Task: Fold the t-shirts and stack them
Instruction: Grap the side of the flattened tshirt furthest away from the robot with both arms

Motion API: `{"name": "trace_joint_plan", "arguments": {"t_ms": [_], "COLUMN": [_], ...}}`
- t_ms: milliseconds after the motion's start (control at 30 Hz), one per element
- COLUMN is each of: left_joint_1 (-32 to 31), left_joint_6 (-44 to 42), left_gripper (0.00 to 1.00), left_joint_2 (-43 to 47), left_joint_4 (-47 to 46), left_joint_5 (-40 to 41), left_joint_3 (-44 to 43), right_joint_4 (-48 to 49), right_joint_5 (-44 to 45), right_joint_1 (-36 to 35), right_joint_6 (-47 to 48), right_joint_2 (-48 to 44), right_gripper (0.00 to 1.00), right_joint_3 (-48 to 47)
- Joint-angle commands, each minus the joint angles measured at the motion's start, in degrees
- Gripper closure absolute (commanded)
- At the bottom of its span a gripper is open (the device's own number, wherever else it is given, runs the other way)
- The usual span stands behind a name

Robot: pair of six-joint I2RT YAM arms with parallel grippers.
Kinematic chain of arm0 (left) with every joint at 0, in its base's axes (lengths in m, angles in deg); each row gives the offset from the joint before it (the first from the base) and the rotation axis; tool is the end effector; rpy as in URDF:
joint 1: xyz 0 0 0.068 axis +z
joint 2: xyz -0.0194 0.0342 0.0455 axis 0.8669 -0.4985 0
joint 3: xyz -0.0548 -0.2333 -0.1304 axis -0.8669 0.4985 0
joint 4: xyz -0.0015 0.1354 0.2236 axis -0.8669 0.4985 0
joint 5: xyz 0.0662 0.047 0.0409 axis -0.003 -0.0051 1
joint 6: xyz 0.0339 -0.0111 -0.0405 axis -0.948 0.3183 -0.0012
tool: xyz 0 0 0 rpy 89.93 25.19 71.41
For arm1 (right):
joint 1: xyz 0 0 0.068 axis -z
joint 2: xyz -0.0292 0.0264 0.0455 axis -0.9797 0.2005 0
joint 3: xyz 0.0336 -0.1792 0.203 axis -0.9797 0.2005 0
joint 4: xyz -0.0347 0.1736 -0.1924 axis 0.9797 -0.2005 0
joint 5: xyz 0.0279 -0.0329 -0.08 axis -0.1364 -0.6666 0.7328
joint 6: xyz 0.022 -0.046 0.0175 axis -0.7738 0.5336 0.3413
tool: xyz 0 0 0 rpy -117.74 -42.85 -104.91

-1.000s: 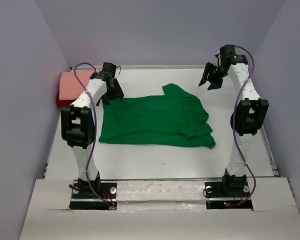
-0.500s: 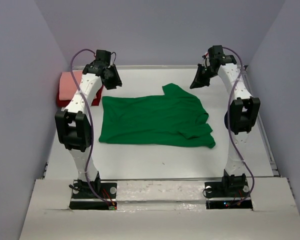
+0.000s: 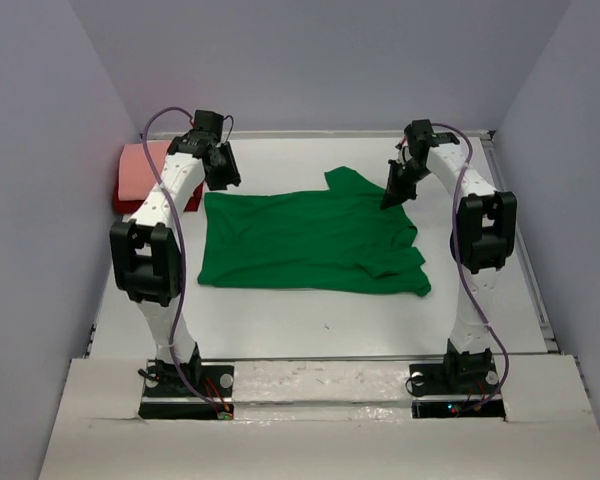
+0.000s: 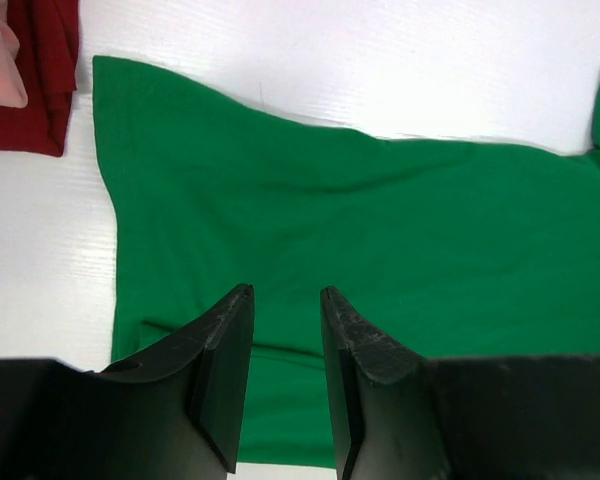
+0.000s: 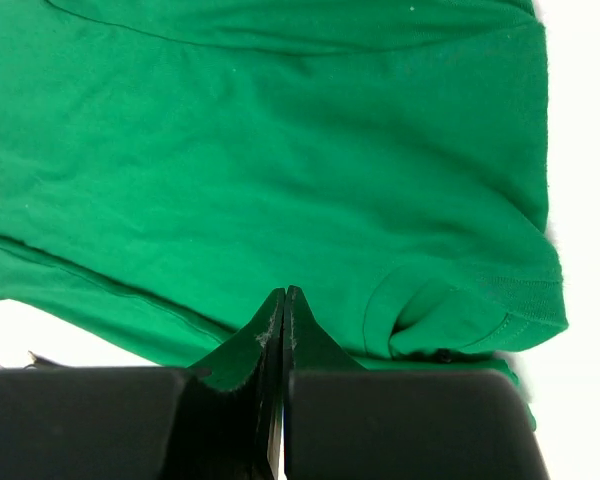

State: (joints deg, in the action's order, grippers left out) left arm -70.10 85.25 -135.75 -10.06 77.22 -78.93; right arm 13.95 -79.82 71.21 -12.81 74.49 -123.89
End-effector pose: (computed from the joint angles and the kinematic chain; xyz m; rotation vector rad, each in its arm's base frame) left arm 0.4133 -0.0739 0.3124 -0.2132 2.3901 -0.2837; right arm 0.4476 0.0689 0.2260 0.1912 2.8791 0.5835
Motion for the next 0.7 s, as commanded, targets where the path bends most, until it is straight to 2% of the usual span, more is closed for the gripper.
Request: {"name": "trace_joint_plan", "arguments": {"t_ms": [0, 267, 300, 333, 400, 533, 667], "left_joint_1": [0.42, 0.24, 0.24, 0.33, 0.07, -0.02, -0.11], "left_joint_6": [-2.32, -2.58, -2.49, -2.32, -1.97, -0.21, 0.67], "left_gripper": [0.57, 0.59, 0.60, 0.60, 0.59, 0.58, 0.55], "left_joint_2": [-1.69, -4.33, -4.50, -5.20, -6.08, -8.01, -9.78], "left_joint_4": [0.12, -2.07, -2.33, -1.99, -1.72, -0.41, 0.74], "left_joint_5": [0.29, -2.61, -3.22, -3.23, -1.91, 3.60, 6.53], "left_joint_3": [0.64, 1.42, 1.69, 1.78, 2.21, 2.57, 2.83], "right_joint_4": [1.96, 3.71, 3.80, 3.46, -0.05, -3.40, -0.78], "right_joint_5": [-1.96, 2.86, 5.31, 14.90, 23.74, 28.52, 23.45], "right_joint_1": [0.02, -0.51, -1.64, -2.35, -3.67, -4.81, -5.34], "right_joint_6": [1.78, 3.63, 3.46, 3.19, 2.84, 1.35, 1.26], "right_joint_2": [-1.53, 0.23, -0.03, 0.14, 2.51, 6.55, 6.74], "right_gripper": [1.00, 1.00, 1.00, 1.00, 1.00, 1.00, 1.00], "right_joint_3": [-3.49, -3.77, -3.50, -3.58, -5.42, -8.07, -6.58]}}
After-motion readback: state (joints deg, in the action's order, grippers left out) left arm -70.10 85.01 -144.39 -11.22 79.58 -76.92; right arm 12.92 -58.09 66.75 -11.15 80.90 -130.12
